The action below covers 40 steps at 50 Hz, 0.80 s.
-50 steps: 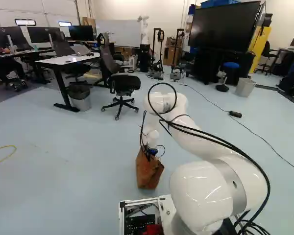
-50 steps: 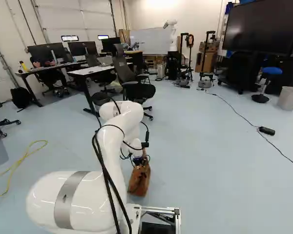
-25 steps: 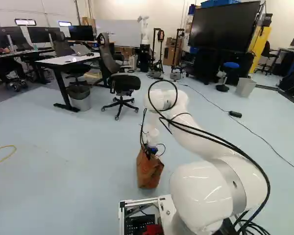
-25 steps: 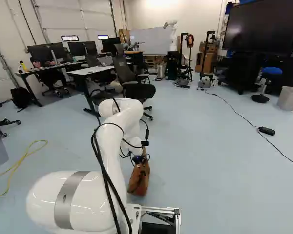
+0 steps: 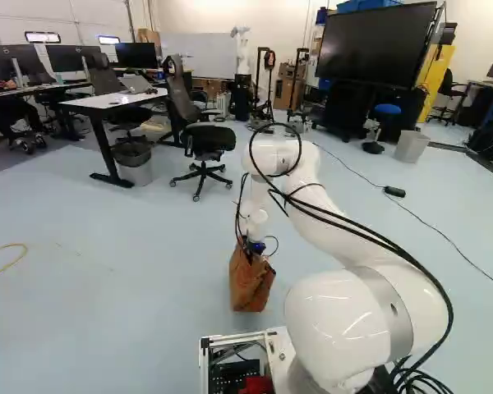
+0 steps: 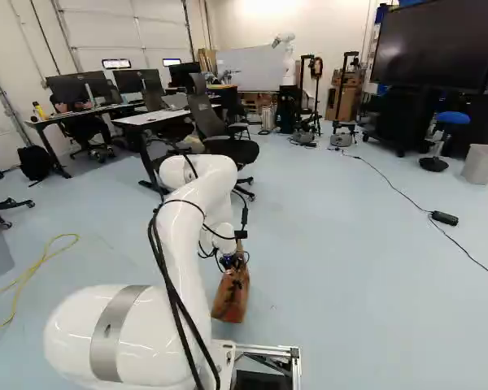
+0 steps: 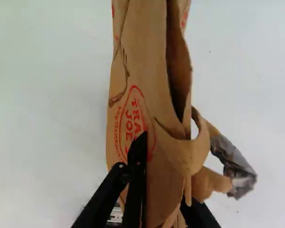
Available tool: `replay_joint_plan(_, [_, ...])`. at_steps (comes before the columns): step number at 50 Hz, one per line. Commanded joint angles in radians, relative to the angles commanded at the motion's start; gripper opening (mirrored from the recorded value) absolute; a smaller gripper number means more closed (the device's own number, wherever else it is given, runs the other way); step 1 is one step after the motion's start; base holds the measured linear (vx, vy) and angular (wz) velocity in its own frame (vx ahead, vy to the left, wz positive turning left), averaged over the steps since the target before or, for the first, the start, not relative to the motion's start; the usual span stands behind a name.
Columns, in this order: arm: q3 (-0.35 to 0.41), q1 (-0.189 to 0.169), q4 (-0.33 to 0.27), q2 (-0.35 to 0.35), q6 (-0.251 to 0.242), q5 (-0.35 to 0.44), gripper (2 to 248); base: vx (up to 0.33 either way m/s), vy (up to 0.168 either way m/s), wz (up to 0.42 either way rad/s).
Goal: Pick up the grocery bag from the ground
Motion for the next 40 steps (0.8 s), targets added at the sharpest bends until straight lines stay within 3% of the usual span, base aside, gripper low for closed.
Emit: replay_joint_plan(40, [0.129, 0.0, 0.0, 0.151, 0.0, 0.0, 19, 0.0, 0.0, 0.0])
